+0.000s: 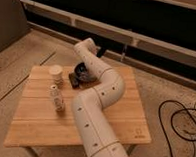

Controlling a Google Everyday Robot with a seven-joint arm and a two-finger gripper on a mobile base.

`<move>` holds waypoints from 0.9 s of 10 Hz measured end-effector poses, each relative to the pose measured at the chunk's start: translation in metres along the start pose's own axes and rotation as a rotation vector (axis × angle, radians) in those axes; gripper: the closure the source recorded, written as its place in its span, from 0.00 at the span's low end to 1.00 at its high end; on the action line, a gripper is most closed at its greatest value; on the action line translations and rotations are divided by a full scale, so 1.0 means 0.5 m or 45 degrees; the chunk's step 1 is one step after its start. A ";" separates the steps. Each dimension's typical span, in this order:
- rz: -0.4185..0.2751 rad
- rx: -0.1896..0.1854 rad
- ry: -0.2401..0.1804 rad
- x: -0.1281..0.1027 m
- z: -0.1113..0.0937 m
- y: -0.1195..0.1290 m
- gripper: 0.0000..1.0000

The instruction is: Drag the ceramic bowl in a circle

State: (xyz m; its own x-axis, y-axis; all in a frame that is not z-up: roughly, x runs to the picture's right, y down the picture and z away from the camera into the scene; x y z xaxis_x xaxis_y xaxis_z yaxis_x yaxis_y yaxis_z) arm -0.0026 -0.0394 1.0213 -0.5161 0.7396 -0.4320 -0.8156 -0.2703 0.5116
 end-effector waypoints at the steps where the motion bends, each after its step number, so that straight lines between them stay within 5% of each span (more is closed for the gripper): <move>1: -0.013 -0.038 0.003 0.004 -0.008 0.018 1.00; 5: -0.049 -0.138 -0.003 0.000 -0.020 0.024 1.00; 9: -0.004 -0.135 -0.031 0.037 -0.006 -0.081 1.00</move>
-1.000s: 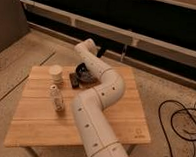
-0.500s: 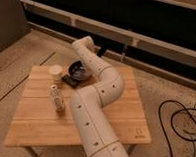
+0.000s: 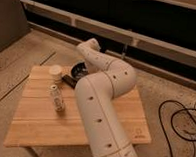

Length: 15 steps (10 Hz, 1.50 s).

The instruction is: Drag the ceramic bowl in a circle

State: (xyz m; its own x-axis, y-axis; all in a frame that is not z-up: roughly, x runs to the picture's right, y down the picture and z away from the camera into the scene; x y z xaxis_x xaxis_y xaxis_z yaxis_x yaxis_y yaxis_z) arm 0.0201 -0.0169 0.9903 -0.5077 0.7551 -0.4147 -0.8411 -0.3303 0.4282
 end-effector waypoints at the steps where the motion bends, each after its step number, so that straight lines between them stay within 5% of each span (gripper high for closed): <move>1: 0.006 -0.006 -0.006 0.012 -0.003 -0.015 1.00; 5: 0.009 -0.008 -0.015 0.030 -0.007 -0.038 1.00; 9: 0.093 0.048 -0.027 -0.028 -0.010 -0.078 1.00; 15: 0.092 0.059 -0.036 -0.034 -0.013 -0.074 1.00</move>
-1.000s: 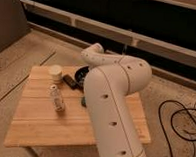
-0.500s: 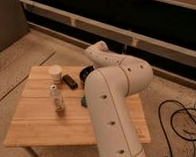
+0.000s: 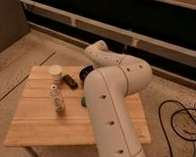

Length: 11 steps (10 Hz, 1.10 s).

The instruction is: Drag the ceramic bowl in a circle

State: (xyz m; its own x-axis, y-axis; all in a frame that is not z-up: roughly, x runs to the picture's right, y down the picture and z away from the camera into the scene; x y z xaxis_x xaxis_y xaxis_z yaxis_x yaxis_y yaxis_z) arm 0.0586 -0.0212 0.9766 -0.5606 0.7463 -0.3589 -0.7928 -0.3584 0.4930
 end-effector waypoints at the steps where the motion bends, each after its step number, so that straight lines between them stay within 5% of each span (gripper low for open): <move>1: -0.012 0.013 -0.013 -0.007 -0.003 0.007 1.00; 5: -0.216 0.007 -0.089 0.021 -0.049 0.147 1.00; 7: -0.295 -0.028 -0.074 0.068 -0.052 0.181 1.00; 9: -0.330 -0.047 -0.033 0.122 -0.033 0.155 1.00; 11: -0.280 -0.022 -0.045 0.123 -0.009 0.051 1.00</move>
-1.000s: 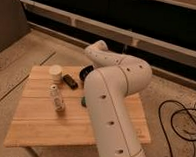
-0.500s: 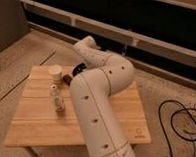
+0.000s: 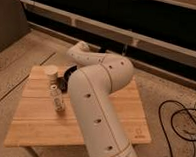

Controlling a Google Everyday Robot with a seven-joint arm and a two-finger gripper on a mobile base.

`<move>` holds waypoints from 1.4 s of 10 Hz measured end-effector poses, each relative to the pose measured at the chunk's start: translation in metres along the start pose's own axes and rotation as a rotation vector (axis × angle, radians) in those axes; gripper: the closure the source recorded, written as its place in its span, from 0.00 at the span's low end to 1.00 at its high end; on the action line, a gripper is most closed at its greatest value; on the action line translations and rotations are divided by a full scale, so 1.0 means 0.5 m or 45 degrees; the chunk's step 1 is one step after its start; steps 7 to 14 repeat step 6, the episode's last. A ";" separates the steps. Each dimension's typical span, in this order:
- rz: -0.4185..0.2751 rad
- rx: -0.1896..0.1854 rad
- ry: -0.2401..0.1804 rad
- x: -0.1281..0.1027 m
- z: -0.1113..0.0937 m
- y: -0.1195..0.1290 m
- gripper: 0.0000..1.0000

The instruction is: Drag the ceramic bowl in a circle

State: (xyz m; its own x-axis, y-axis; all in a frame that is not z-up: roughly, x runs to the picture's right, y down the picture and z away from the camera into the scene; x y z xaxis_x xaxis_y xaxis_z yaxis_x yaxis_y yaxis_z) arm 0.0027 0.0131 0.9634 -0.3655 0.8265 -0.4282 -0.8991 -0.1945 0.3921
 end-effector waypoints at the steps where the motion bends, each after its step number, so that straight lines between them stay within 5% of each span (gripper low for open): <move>1: 0.046 0.020 -0.015 -0.002 0.005 -0.056 1.00; 3: 0.165 0.067 -0.052 -0.027 0.011 -0.163 1.00; 6: 0.292 0.177 -0.082 -0.084 0.029 -0.253 1.00; 14: 0.292 0.177 -0.082 -0.084 0.029 -0.253 1.00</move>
